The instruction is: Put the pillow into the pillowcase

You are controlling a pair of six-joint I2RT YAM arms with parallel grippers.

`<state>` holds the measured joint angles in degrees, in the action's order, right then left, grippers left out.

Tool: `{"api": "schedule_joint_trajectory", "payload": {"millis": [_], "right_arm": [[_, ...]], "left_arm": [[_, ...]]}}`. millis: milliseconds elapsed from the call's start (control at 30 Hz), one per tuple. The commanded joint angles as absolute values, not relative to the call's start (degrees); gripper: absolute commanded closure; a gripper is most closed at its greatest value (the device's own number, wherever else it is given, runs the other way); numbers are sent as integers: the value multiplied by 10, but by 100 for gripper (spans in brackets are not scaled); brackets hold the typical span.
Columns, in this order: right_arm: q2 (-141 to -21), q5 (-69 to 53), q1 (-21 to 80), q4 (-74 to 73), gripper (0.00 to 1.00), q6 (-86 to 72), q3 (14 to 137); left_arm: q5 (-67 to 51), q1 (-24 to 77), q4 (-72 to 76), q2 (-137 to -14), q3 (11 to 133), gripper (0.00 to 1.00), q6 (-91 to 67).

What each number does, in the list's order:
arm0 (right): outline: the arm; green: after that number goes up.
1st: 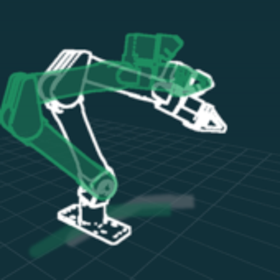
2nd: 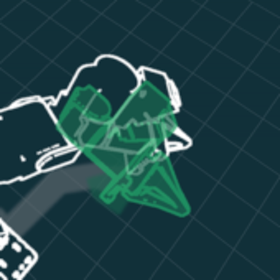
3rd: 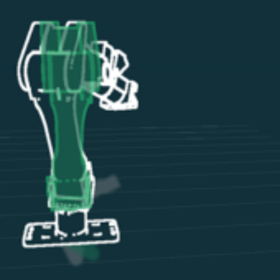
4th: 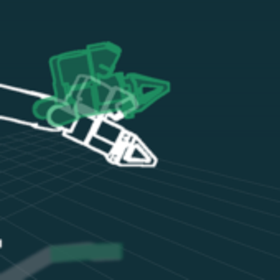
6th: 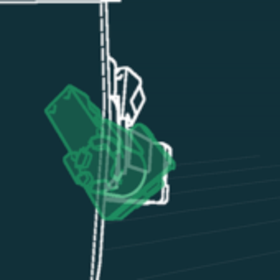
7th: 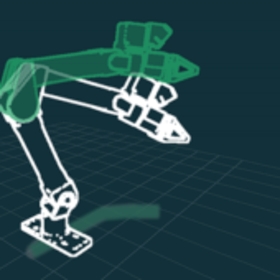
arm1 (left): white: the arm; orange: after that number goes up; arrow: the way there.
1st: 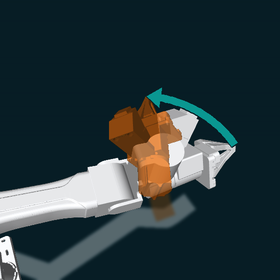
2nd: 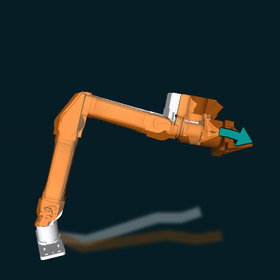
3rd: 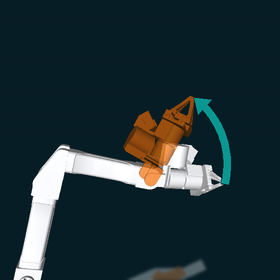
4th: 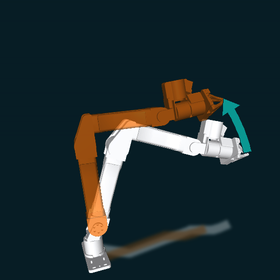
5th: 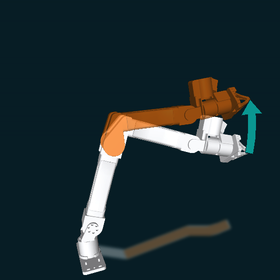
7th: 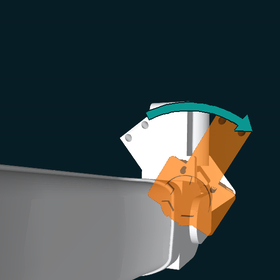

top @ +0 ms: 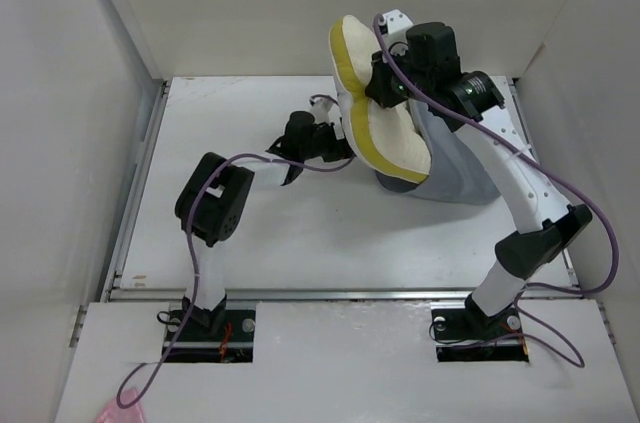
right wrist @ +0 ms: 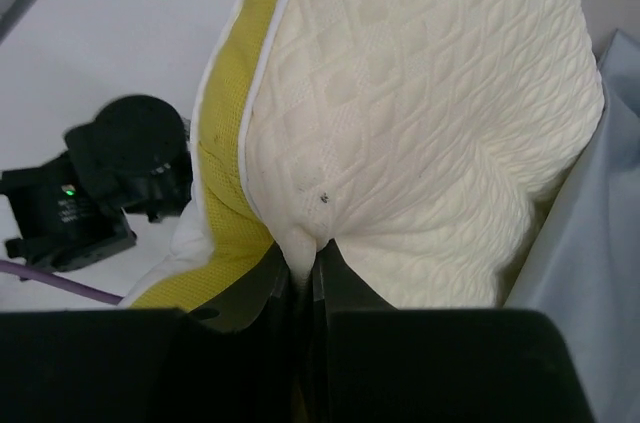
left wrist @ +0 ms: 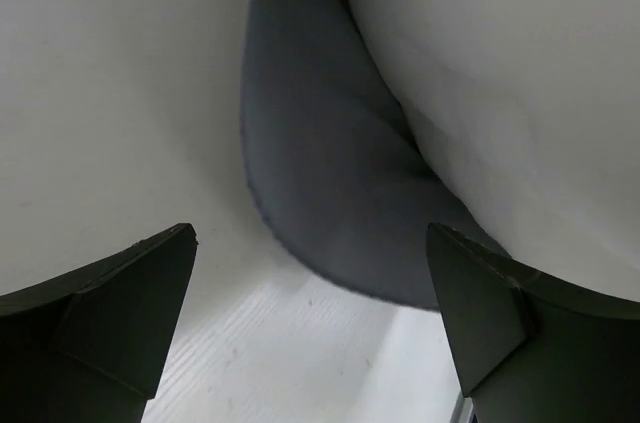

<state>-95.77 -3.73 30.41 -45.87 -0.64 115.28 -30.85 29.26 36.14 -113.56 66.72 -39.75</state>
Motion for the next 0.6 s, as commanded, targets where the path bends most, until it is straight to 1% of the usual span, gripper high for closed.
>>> {"api": "schedule_joint_trajectory", "payload": {"millis": [0, 33, 67, 200, 267, 300, 400, 467, 500, 533, 567], "right_arm": [[-954, -59, 301, -424, 100, -1, 1215], [-954, -59, 301, -424, 100, -1, 1216], [-954, -59, 301, -429, 100, -1, 1224], [-960, -53, 295, -443, 100, -1, 1243], [-960, -53, 295, -448, 100, -1, 1243], [-960, -53, 295, -448, 100, -1, 1243], [-948, -58, 295, -448, 100, -1, 1243], [-942, -69, 295, -448, 100, -1, 1243], [-942, -76, 295, -448, 100, -1, 1243], [-942, -76, 295, -448, 100, -1, 1237], [-942, -76, 295, -448, 100, -1, 1237]], "left_arm": [[-315, 326, 392, -1160, 714, 0, -374], [-282, 331, 374, -1171, 746, 0, -356], [-274, 331, 354, -1199, 766, 0, -356], [-274, 337, 344, -1259, 830, 0, -362], [-258, 343, 317, -1275, 870, 0, -357], [-220, 348, 298, -1281, 883, 0, -357], [-220, 348, 280, -1299, 908, 0, -350], [-220, 348, 288, -1319, 920, 15, -350], [-252, 348, 295, -1325, 938, 29, -350], [-272, 348, 303, -1331, 945, 45, -355], [-292, 353, 317, -1336, 945, 72, -355]]}}
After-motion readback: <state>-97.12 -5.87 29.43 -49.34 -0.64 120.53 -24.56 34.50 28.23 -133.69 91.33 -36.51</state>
